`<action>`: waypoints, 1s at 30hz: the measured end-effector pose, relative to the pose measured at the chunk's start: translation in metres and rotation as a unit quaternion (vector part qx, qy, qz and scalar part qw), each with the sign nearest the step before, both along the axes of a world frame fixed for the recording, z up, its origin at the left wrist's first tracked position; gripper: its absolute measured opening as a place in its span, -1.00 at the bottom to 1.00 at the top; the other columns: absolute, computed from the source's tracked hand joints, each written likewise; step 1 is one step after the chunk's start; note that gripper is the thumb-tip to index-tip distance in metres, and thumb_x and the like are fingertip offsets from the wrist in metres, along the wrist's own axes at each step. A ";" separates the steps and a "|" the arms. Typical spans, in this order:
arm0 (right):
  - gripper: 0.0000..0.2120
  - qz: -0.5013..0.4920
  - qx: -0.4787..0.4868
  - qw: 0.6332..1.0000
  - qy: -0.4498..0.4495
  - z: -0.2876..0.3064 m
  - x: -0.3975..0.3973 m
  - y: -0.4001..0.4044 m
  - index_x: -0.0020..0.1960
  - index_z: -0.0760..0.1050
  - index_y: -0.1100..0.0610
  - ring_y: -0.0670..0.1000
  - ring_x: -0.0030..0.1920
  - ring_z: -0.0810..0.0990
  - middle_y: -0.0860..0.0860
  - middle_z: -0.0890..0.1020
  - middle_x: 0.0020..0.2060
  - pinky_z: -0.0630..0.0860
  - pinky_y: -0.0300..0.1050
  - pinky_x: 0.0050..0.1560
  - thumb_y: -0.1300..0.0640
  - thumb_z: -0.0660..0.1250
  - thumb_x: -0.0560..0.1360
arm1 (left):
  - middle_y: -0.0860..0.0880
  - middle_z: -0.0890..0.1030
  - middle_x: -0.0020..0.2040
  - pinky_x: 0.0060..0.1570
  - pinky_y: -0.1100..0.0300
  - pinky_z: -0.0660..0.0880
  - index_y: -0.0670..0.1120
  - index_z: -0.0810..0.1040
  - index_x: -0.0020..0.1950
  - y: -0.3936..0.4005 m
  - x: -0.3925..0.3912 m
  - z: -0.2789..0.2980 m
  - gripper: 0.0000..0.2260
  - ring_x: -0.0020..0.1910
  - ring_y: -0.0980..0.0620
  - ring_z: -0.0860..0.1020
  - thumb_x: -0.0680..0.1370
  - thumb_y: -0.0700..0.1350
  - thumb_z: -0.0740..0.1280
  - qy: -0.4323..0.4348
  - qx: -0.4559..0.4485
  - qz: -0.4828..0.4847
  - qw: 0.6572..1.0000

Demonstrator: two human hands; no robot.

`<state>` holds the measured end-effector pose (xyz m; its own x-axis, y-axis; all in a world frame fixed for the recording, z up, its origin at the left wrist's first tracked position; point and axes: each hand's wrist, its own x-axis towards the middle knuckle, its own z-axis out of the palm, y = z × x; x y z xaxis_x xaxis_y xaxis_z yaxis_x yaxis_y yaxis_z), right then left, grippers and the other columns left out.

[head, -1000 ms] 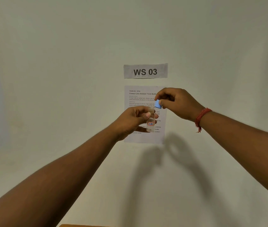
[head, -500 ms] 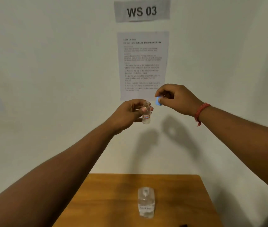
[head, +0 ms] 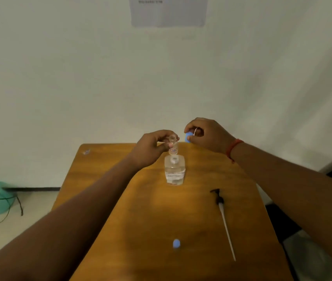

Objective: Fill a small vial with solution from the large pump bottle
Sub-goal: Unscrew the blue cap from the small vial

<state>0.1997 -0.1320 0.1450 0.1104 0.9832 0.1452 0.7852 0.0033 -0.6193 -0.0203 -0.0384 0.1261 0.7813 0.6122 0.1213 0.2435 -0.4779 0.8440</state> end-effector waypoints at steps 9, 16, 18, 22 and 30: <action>-0.85 0.003 -0.093 0.995 0.020 -0.115 -0.019 -0.035 -0.01 0.59 0.05 -0.25 -0.22 0.49 -0.19 0.50 -0.20 0.34 -0.46 -0.24 0.19 0.44 0.44 | 0.10 0.66 0.13 0.02 0.57 0.38 -0.04 0.60 0.30 -0.030 -0.020 -0.102 -0.74 0.06 0.49 0.52 0.62 -0.22 0.37 0.113 -0.044 0.006 0.993; -0.86 -0.015 -0.158 0.987 0.027 -0.184 -0.021 -0.064 -0.01 0.57 0.01 -0.14 -0.20 0.51 -0.12 0.53 -0.10 0.38 -0.25 -0.18 0.16 0.43 0.44 | 0.01 0.67 0.21 0.07 0.51 0.38 -0.11 0.59 0.32 -0.052 -0.025 -0.153 -0.73 0.21 0.15 0.57 0.62 -0.22 0.37 0.154 -0.076 0.003 0.985; -0.86 -0.020 -0.179 0.983 0.034 -0.199 -0.020 -0.072 -0.02 0.57 0.00 -0.15 -0.21 0.51 -0.12 0.52 -0.07 0.38 -0.24 -0.18 0.17 0.42 0.45 | -0.01 0.66 0.24 0.07 0.47 0.39 -0.12 0.58 0.34 -0.056 -0.024 -0.165 -0.71 0.25 0.12 0.57 0.61 -0.22 0.38 0.162 -0.086 0.008 0.983; -0.88 -0.035 -0.211 0.976 0.032 -0.226 -0.017 -0.085 0.00 0.55 0.00 -0.10 -0.16 0.53 -0.10 0.52 -0.01 0.37 -0.26 -0.15 0.16 0.38 0.48 | -0.04 0.65 0.26 0.16 0.24 0.43 -0.10 0.58 0.35 -0.063 -0.018 -0.184 -0.70 0.29 0.07 0.56 0.61 -0.23 0.37 0.190 -0.088 0.012 0.978; -0.84 -0.058 -0.248 0.967 0.020 -0.264 -0.017 -0.100 0.08 0.57 0.06 -0.08 -0.05 0.46 -0.03 0.54 0.07 0.44 -0.13 -0.03 0.16 0.36 0.50 | -0.10 0.66 0.21 0.18 0.10 0.51 -0.11 0.59 0.28 -0.070 -0.011 -0.209 -0.74 0.25 -0.04 0.59 0.59 -0.26 0.38 0.222 -0.091 0.011 0.971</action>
<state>0.1826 -0.2318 -0.1188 0.2197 0.9119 -0.3466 0.7384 -0.3876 -0.5518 -0.0316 -0.1084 -0.0833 0.7181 0.6096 -0.3357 0.6111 -0.3216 0.7232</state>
